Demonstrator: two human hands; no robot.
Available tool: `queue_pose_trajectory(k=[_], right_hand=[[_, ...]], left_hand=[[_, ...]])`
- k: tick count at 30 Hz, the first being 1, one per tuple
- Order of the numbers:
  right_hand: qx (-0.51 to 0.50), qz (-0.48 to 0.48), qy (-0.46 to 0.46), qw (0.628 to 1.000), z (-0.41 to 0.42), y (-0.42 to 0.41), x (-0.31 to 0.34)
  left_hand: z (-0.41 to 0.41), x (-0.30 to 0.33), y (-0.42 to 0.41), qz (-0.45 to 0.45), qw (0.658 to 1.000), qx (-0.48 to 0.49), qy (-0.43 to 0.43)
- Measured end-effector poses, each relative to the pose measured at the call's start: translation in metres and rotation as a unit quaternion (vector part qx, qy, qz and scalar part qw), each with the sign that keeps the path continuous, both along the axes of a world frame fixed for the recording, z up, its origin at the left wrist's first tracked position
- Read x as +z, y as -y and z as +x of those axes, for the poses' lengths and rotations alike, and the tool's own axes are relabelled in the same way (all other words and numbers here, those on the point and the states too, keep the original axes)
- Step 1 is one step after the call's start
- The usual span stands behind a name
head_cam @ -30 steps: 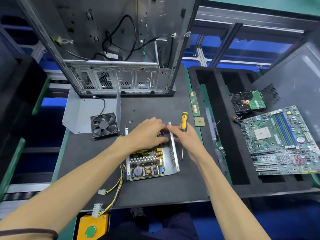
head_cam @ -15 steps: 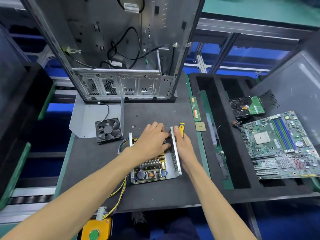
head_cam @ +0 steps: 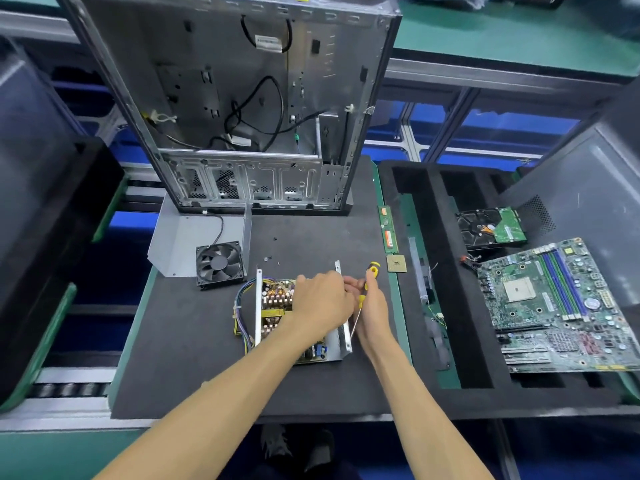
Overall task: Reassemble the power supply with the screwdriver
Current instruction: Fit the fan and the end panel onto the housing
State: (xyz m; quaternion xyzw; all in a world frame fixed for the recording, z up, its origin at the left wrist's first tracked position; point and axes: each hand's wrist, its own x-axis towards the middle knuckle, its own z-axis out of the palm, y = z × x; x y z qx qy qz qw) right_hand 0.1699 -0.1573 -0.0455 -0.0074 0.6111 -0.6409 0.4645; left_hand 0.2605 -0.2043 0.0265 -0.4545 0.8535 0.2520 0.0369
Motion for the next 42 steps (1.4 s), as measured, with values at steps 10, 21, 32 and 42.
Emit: queue_pose_trajectory(k=[10, 21, 32, 42], right_hand=[[0.094, -0.029, -0.057, 0.993, -0.005, -0.011, 0.010], [0.168, -0.027, -0.209, 0.963, -0.022, -0.018, 0.061], [0.123, 0.007, -0.240, 0.963, -0.011, -0.016, 0.068], [0.134, -0.004, -0.244, 0.961, -0.001, -0.013, 0.067]], left_hand=[[0.017, 0.031, -0.003, 0.070, 0.985, 0.114, -0.110], [0.054, 0.053, 0.012, 0.434, 0.807, 0.219, -0.333], [0.057, 0.044, 0.005, 0.512, 0.760, 0.206, -0.344], [0.065, 0.043, 0.005, 0.594, 0.639, 0.280, -0.401]])
